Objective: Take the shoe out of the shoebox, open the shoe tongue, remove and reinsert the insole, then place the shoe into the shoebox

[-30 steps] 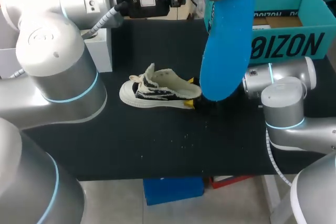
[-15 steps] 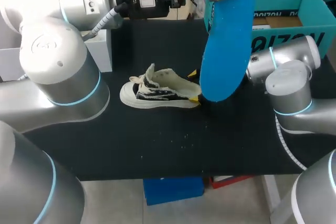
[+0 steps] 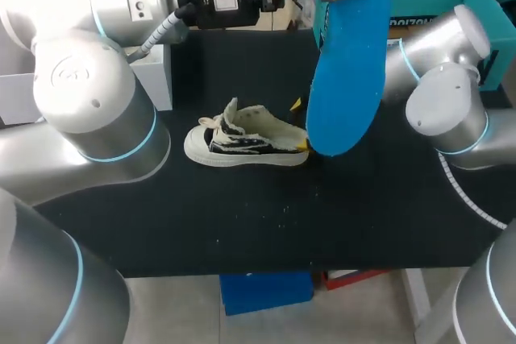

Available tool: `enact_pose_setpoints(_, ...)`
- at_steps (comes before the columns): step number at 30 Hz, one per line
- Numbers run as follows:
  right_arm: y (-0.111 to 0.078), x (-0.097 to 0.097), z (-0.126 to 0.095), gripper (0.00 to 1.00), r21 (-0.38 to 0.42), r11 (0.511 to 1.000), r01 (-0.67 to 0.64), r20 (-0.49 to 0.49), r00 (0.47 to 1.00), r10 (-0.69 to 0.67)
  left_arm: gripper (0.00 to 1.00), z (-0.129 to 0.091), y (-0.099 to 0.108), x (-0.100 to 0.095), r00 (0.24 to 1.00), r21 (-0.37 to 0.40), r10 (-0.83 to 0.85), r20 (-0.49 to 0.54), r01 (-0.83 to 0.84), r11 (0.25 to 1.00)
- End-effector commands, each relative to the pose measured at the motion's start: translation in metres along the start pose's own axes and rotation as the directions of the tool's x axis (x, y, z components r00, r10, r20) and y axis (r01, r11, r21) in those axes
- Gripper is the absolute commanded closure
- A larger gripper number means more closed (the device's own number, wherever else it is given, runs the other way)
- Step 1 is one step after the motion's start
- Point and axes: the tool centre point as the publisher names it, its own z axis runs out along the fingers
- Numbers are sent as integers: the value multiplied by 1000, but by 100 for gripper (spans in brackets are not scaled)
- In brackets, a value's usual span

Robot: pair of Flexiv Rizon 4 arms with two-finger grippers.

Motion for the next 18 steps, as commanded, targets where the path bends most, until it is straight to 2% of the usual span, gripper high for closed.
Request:
enact_pose_setpoints(1,8,-6,-1,0,229,973,24,-39,999,-15,100,2,1,0,1000,1,0,4,0,1000)
enact_pose_setpoints(9,18,-9,-2,0,390,918,77,-114,993,-35,100,2,1,0,1000,1,0,4,0,1000)
enact_pose_setpoints(18,20,-7,-4,0,498,864,80,-112,993,-27,100,2,1,0,1000,1,0,4,0,1000)
